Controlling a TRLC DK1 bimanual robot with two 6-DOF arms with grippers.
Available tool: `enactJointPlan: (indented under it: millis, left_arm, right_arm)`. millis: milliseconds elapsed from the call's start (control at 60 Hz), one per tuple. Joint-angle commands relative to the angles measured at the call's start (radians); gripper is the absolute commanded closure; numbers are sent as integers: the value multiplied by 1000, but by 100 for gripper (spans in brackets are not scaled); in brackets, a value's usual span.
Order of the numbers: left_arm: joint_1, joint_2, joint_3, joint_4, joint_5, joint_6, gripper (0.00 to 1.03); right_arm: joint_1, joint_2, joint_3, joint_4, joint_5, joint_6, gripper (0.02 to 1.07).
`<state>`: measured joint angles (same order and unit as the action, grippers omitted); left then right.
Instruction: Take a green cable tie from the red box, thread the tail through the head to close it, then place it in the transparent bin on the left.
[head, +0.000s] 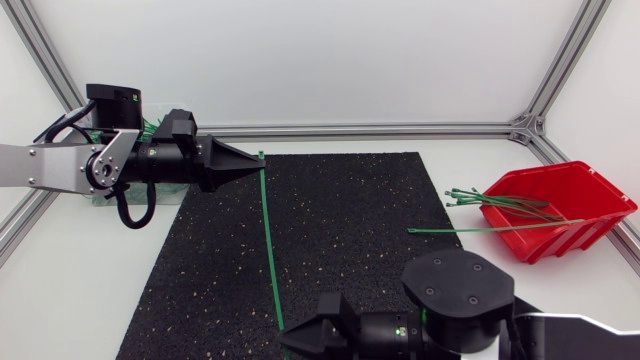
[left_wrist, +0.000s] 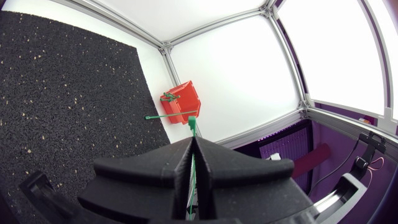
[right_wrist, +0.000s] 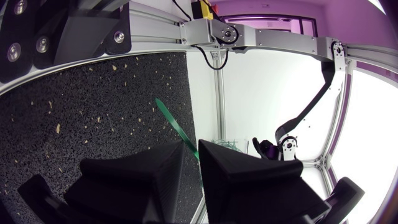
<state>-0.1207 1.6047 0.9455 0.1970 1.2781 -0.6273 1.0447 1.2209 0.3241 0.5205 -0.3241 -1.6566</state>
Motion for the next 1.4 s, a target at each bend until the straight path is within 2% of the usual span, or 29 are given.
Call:
enactJointPlan:
  millis: [0,50,133,167,250,400,483,567,750,850,917,1067,1383]
  left_arm:
    - [-10,9,13,-8,3,17,99]
    - [-10,9,12,-8,3,20,99]
    - [-10,8,12,-21,3,29,99]
    - [-10,8,12,-24,3,32,99]
    - [-10,6,12,-27,3,35,99]
    - [-10,-15,-1,-50,3,75,99]
    - [-20,-51,-28,-50,-10,101,99]
    - [-42,-100,-68,-48,-23,130,99]
    - [-85,-173,-137,-34,-60,170,99]
    - [-103,-213,-168,-24,-88,186,99]
    - [-128,-252,-194,-18,-120,196,99]
    - [-175,-335,-237,-4,-187,204,99]
    - [-241,-540,-320,-27,-307,207,99]
  right_arm:
    - [14,-9,-30,-7,8,11,84]
    - [15,-9,-30,-7,10,11,85]
    - [17,-6,-26,-7,10,11,91]
    - [17,-8,-25,-11,10,12,97]
    - [14,-9,-22,-13,10,14,101]
    - [15,-44,-17,-19,5,24,101]
    - [14,-80,18,-114,-33,58,101]
    - [14,-97,86,-211,-56,169,101]
    - [2,-98,141,-214,-89,337,101]
    - [0,-77,196,-264,-61,449,101]
    - [-2,-50,247,-323,-4,537,101]
    - [-9,-27,302,-404,-9,692,101]
    - [-43,-60,398,-626,-150,956,101]
